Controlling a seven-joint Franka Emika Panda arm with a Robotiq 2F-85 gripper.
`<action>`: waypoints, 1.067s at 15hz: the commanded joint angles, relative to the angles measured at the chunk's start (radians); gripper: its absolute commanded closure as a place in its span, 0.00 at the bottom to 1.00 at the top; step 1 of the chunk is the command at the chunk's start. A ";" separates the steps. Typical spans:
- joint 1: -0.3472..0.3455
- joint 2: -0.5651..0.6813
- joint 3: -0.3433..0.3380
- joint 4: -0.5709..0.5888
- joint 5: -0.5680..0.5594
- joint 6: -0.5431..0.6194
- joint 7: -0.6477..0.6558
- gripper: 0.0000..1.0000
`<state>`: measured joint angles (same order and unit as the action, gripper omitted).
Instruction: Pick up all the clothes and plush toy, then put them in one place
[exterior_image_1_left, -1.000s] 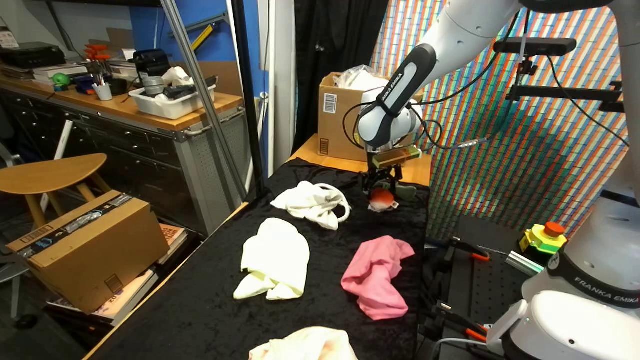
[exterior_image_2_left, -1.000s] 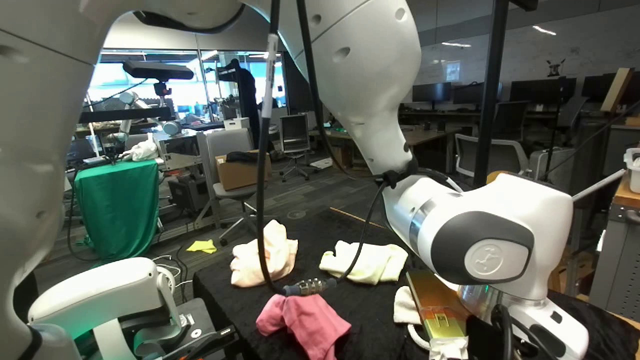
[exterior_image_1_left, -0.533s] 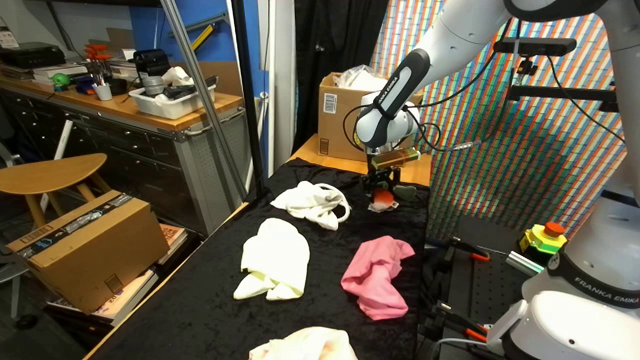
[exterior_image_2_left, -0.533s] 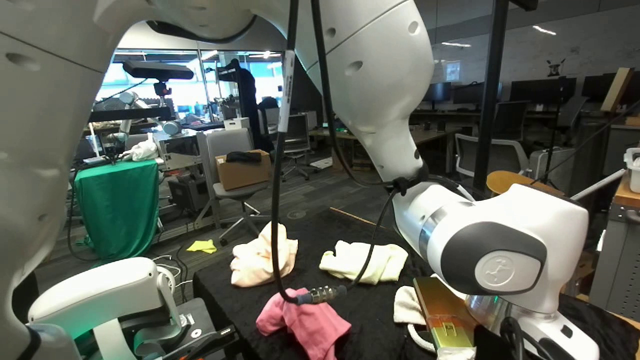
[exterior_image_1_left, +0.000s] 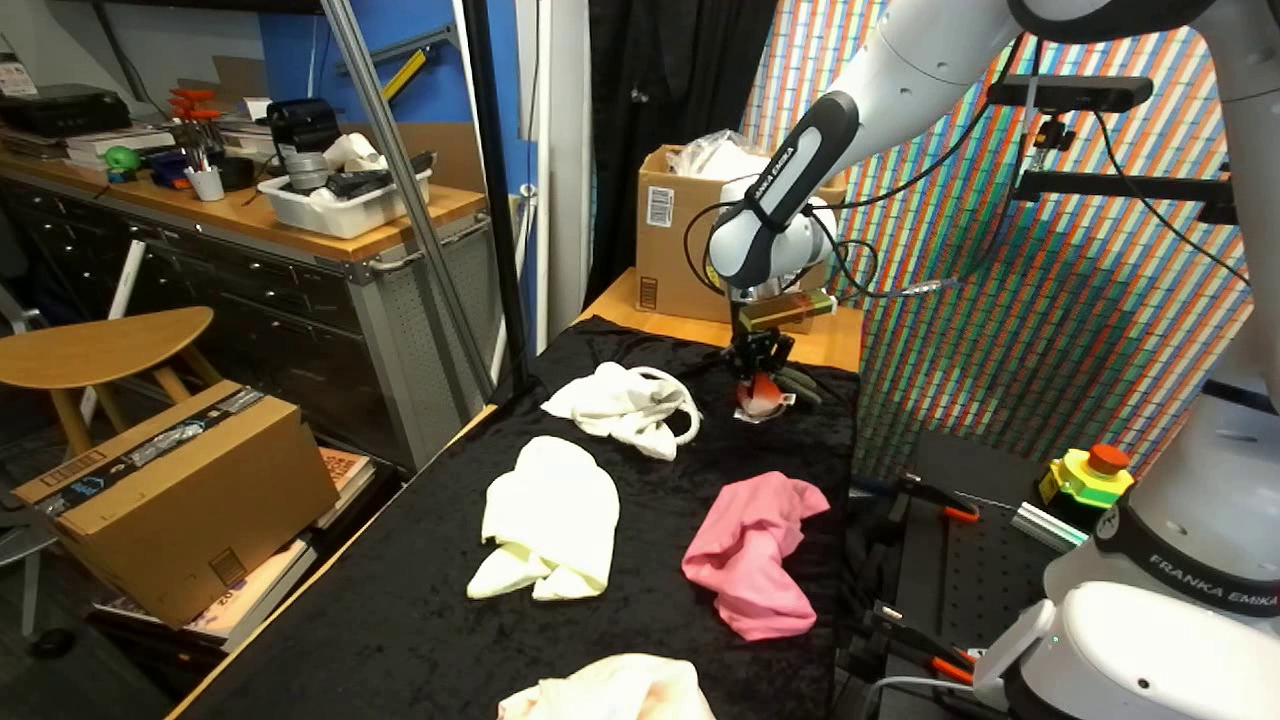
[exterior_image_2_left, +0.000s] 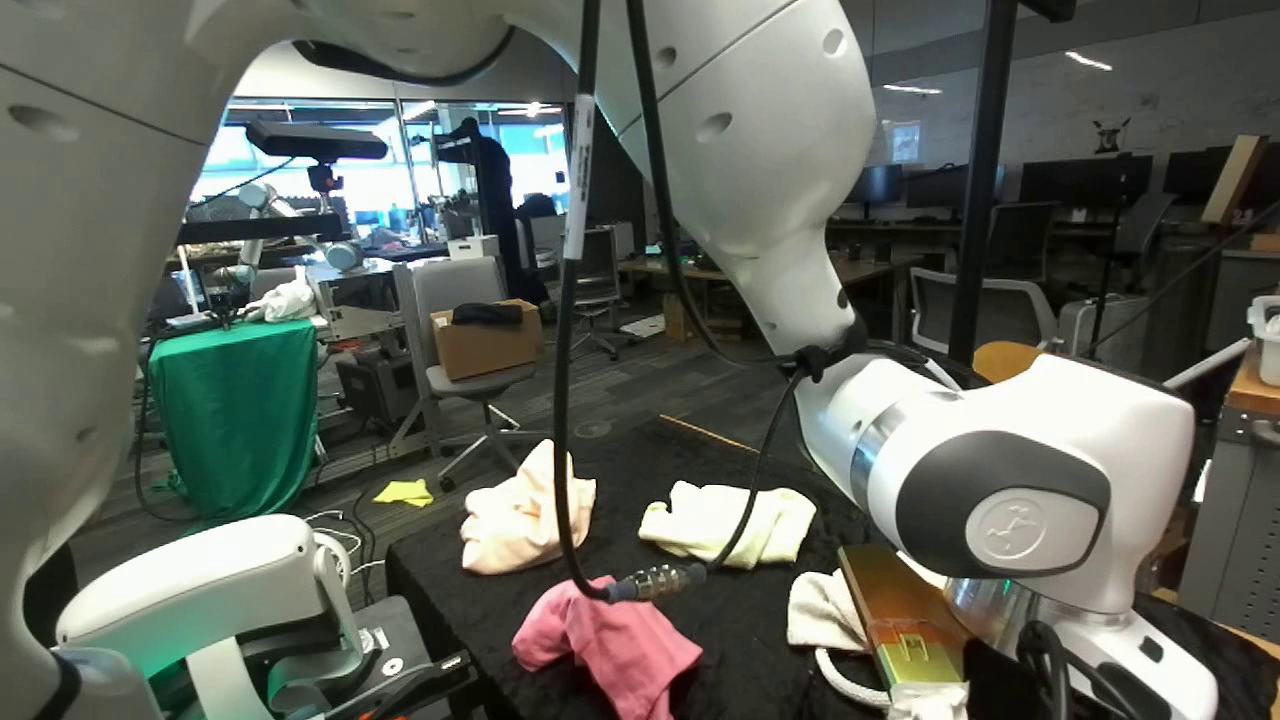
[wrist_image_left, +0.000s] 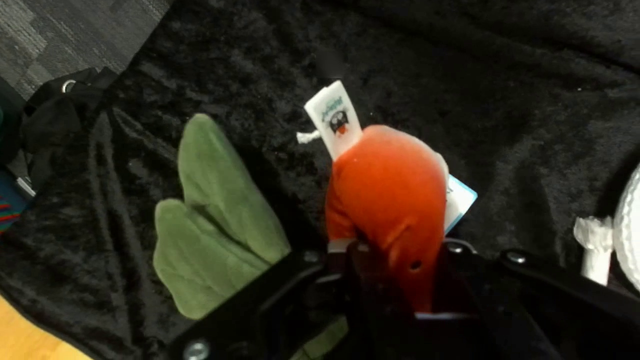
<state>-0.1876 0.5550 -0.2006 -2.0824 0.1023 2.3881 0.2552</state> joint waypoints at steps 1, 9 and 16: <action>0.014 -0.059 0.010 -0.026 0.003 0.017 -0.020 0.89; 0.163 -0.223 0.014 -0.077 -0.132 0.100 0.048 0.90; 0.254 -0.192 0.088 0.003 -0.157 0.139 0.086 0.90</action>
<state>0.0518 0.3409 -0.1385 -2.1145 -0.0416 2.5104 0.3210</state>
